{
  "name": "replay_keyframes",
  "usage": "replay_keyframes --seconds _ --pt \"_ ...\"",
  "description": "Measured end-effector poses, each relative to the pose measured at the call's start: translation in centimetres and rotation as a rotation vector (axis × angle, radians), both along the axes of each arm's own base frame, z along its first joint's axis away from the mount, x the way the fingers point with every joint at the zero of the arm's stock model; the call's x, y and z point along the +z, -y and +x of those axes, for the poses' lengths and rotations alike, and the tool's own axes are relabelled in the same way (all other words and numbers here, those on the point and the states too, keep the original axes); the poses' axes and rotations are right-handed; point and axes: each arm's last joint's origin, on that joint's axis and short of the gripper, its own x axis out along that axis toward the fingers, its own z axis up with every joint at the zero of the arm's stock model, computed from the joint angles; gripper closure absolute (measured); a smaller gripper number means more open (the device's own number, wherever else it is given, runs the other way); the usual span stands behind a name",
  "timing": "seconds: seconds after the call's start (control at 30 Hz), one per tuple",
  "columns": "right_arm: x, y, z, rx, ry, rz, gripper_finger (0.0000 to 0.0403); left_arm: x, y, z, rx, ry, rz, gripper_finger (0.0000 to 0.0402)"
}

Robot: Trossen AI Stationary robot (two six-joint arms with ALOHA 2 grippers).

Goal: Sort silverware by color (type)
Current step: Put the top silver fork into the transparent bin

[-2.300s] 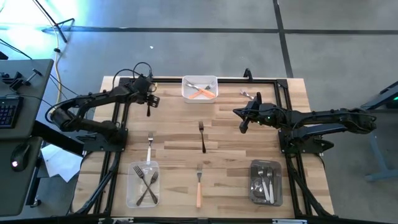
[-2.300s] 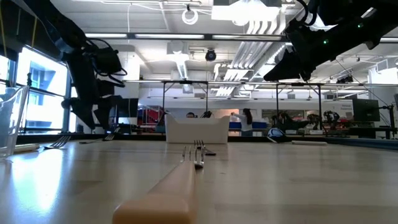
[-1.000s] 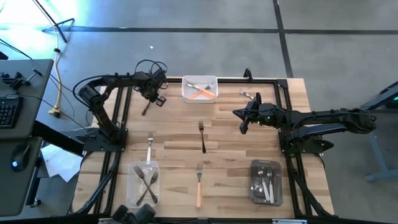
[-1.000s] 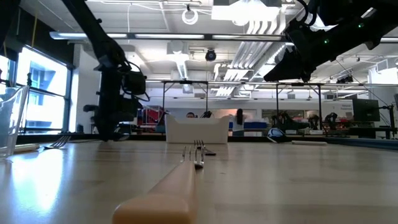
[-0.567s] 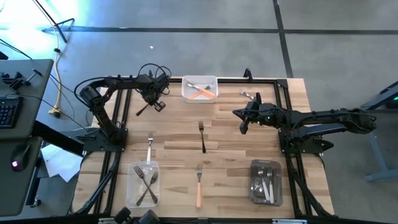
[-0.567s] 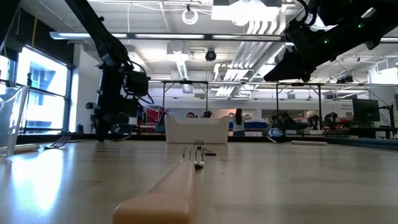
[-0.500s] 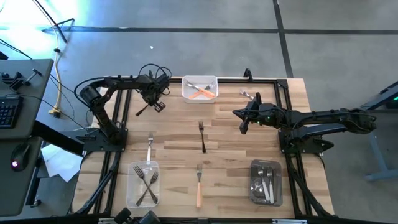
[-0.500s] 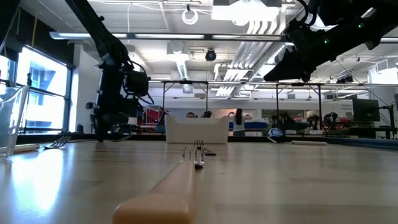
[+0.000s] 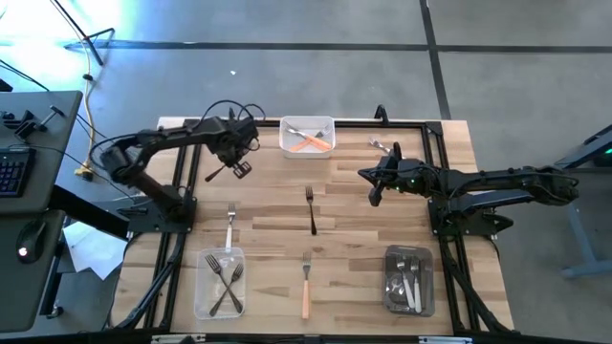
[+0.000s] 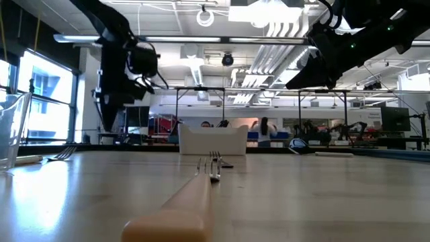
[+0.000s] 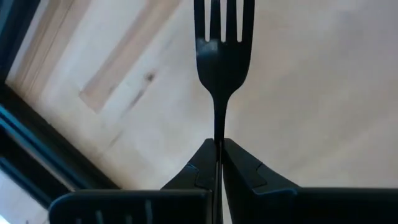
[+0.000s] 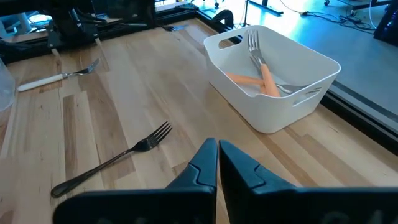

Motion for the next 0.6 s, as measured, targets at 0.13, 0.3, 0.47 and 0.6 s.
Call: replay_keyframes --seconds 0.13,0.3,0.47,0.6 --pt "0.0 0.0 0.0 0.000 0.001 0.000 0.0403 2.4 2.7 -0.5 -0.015 0.034 0.019 0.0396" --pt "0.0 0.0 0.0 0.000 0.001 0.000 0.0403 5.0 6.6 -1.3 -0.014 0.112 0.027 0.0396" --pt "0.0 0.0 0.0 0.000 0.000 0.000 0.0403 6.5 10.9 -1.9 0.006 0.179 0.015 0.0396" --pt "-0.1 0.0 0.0 0.000 -0.007 0.002 0.0403 6.9 14.1 -2.3 0.029 0.207 -0.057 0.0396"
